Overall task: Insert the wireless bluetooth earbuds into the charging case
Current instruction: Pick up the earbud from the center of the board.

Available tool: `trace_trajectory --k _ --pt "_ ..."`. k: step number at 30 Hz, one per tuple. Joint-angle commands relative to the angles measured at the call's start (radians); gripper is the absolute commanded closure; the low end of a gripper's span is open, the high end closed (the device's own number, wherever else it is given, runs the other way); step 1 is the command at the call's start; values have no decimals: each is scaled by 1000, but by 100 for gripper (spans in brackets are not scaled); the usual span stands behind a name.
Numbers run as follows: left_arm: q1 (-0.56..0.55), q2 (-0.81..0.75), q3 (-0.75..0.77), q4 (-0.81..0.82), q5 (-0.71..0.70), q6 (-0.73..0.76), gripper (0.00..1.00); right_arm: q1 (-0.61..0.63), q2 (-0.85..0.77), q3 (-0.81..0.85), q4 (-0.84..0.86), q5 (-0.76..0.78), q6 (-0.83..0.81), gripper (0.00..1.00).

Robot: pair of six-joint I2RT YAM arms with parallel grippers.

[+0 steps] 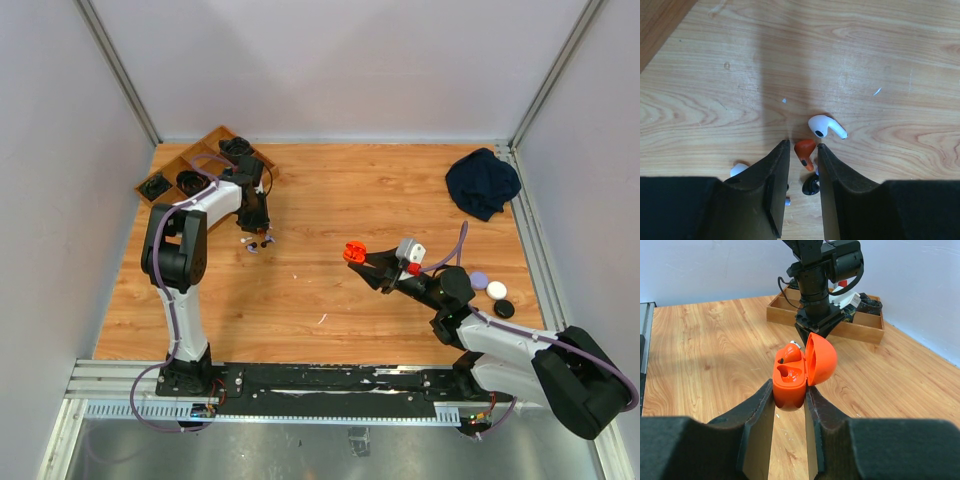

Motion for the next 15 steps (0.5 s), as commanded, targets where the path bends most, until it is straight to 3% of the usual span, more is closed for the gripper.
trace_trajectory --k 1,6,15 --pt "-3 25 13 -12 -19 -9 66 -12 -13 -7 28 6 -15 92" --pt "-22 38 20 -23 -39 -3 66 -11 -15 -8 28 7 -15 92" --pt "-43 53 24 -38 -76 -2 77 -11 -24 -8 27 6 -18 92"
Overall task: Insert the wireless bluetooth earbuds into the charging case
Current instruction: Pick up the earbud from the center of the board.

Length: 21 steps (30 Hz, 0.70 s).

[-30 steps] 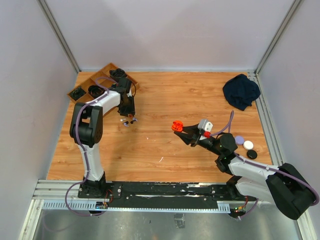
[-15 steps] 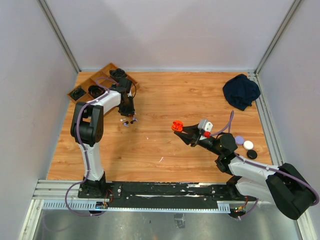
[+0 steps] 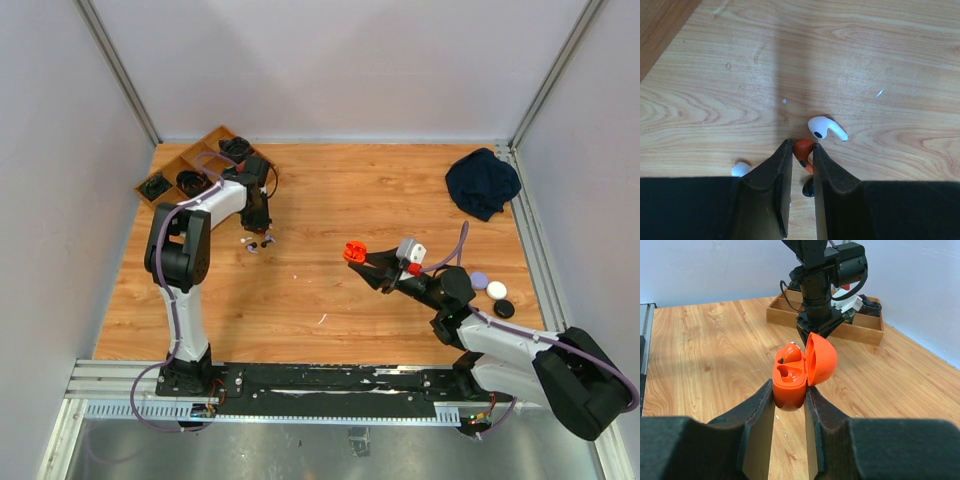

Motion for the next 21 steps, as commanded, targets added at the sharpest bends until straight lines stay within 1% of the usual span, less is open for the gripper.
trace_trajectory --k 1,5,9,17,21 --pt "-14 34 2 -20 -21 -1 77 -11 -21 -8 27 5 -19 92" --pt "-18 3 -10 -16 -44 4 78 -11 -31 -2 14 1 -26 92" --pt "-23 -71 -36 12 -77 10 79 -11 -52 16 -40 -3 -42 92" --pt "-51 -251 -168 135 -107 0 79 -10 -86 68 -163 -8 -71 92" --pt "-79 -338 -232 201 -112 -6 79 -10 -89 82 -187 -8 -71 92"
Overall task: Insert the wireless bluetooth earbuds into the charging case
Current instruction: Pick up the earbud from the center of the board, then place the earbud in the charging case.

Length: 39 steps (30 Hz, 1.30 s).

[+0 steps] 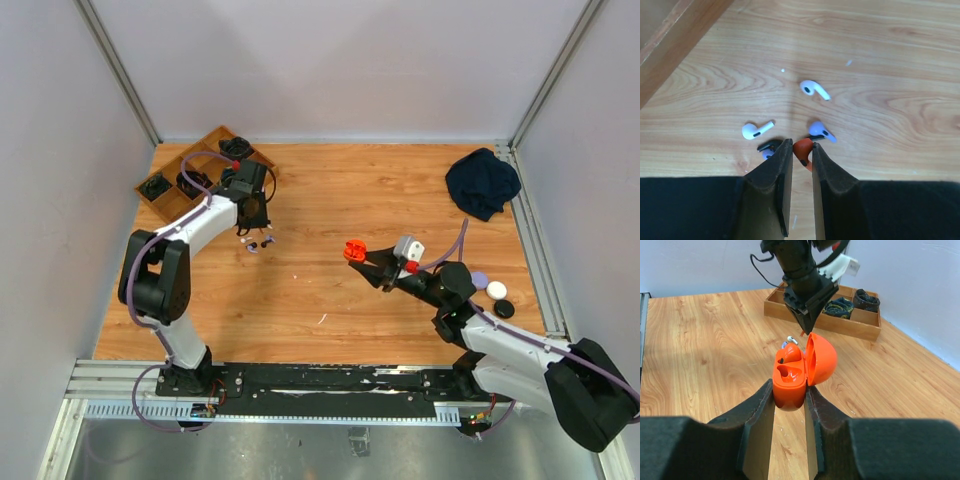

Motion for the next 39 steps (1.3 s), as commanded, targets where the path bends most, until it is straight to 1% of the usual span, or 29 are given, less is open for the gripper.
trace_trajectory --k 1,6,12,25,32,39 --pt "-40 -111 -59 114 -29 -10 79 -11 -16 48 -38 -9 -23 92" --pt "-119 -228 -103 174 -64 -4 79 -10 -15 79 -75 -17 -24 92" --pt "-215 -388 -177 278 -71 1 79 -9 0 97 -75 -22 -7 92" --pt "-402 -671 -367 497 -82 70 79 -7 36 131 -80 -29 -4 92" --pt "-495 -783 -455 612 -70 139 79 -4 64 150 -71 -46 5 92" --pt "-607 -827 -506 716 -49 242 78 1 79 163 -71 -50 10 92"
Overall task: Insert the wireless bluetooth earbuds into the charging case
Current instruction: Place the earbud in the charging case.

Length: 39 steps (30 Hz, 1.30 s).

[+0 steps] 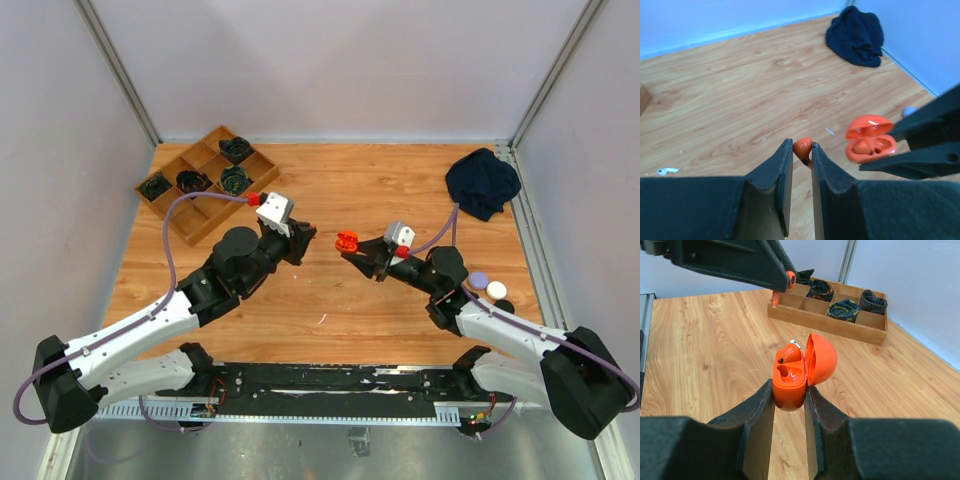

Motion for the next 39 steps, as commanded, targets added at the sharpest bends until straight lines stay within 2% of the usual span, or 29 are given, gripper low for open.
trace_trajectory --k 1,16,25,39 --pt "-62 -27 -28 126 14 92 78 2 8 34 27 -19 14 92" --pt "-196 14 -17 217 79 242 77 7 24 38 51 -36 27 92" --pt "-211 83 -8 282 91 311 77 7 12 38 54 -47 34 92" --pt "-215 119 -15 294 59 364 77 8 10 29 75 -53 38 92"
